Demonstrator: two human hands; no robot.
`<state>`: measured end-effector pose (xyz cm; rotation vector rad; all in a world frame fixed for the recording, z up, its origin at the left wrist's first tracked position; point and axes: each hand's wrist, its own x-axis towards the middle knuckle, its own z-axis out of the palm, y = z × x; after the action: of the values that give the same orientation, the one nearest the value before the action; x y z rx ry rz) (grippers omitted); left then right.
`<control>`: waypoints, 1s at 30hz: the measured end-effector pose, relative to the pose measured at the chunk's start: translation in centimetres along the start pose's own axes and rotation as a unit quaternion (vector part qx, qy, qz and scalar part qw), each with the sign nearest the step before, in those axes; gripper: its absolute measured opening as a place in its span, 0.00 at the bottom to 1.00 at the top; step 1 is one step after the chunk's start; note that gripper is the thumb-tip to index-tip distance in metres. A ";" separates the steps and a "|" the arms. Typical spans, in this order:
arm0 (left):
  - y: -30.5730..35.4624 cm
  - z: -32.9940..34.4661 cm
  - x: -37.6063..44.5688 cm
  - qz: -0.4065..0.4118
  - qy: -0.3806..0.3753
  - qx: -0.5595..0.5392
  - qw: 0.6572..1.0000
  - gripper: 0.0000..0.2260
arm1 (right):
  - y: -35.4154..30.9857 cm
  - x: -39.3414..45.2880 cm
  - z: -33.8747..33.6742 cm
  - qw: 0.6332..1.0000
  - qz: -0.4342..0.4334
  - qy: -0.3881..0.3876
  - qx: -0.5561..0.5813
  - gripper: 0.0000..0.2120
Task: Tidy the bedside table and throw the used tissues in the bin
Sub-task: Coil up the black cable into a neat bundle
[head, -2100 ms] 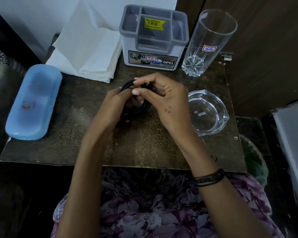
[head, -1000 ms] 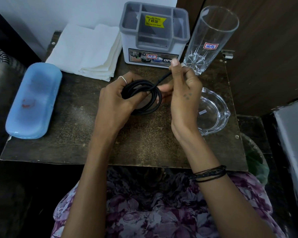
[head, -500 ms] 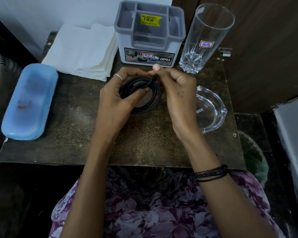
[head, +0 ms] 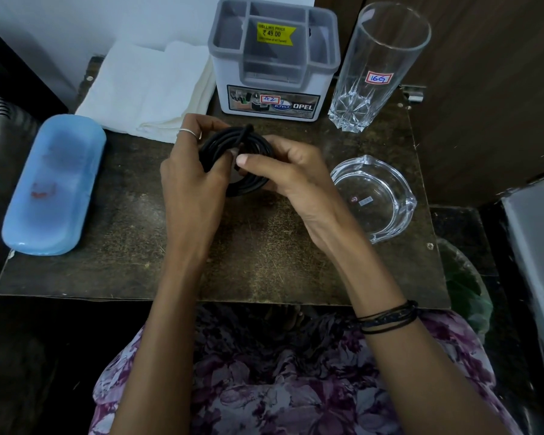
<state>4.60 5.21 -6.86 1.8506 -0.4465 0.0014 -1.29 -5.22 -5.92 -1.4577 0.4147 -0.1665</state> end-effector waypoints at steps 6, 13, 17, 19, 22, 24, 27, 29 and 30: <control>0.1 -0.2 0.1 -0.011 0.000 -0.021 1.000 0.09 | -0.2 -0.3 0.2 0.998 0.017 -0.003 0.060 0.07; -0.3 -0.4 0.4 -0.044 -0.003 -0.052 0.998 0.06 | 0.1 -0.1 0.2 0.978 0.022 -0.048 0.201 0.15; -0.3 -0.5 0.4 -0.049 -0.001 -0.058 0.997 0.04 | 0.2 -0.2 0.3 0.978 0.000 -0.079 0.191 0.21; -0.3 -0.5 0.3 -0.049 -0.006 -0.052 0.997 0.05 | 0.2 -0.3 0.7 0.985 -0.017 -0.067 0.157 0.23; -0.2 -0.4 0.3 -0.066 -0.020 -0.050 0.996 0.07 | 0.1 -0.3 1.1 0.991 -0.060 -0.027 0.119 0.20; -0.1 -0.4 0.2 -0.076 -0.033 -0.054 0.995 0.09 | 0.2 -0.2 1.2 0.992 -0.097 0.010 0.081 0.16; -0.1 -0.4 0.4 -0.084 -0.044 -0.043 0.995 0.10 | 0.8 -0.2 1.4 0.988 -0.138 0.074 -0.014 0.10; -0.2 -0.3 0.4 -0.080 -0.053 -0.029 0.995 0.08 | 1.2 -0.2 1.4 0.980 -0.153 0.109 -0.060 0.07; -0.2 -0.2 0.3 -0.077 -0.060 -0.024 0.995 0.08 | 1.4 -0.2 1.5 0.977 -0.156 0.124 -0.072 0.06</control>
<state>4.99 5.34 -6.90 1.8397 -0.3811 -0.2241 -1.11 -3.62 -7.13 -1.6474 0.4034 -0.5862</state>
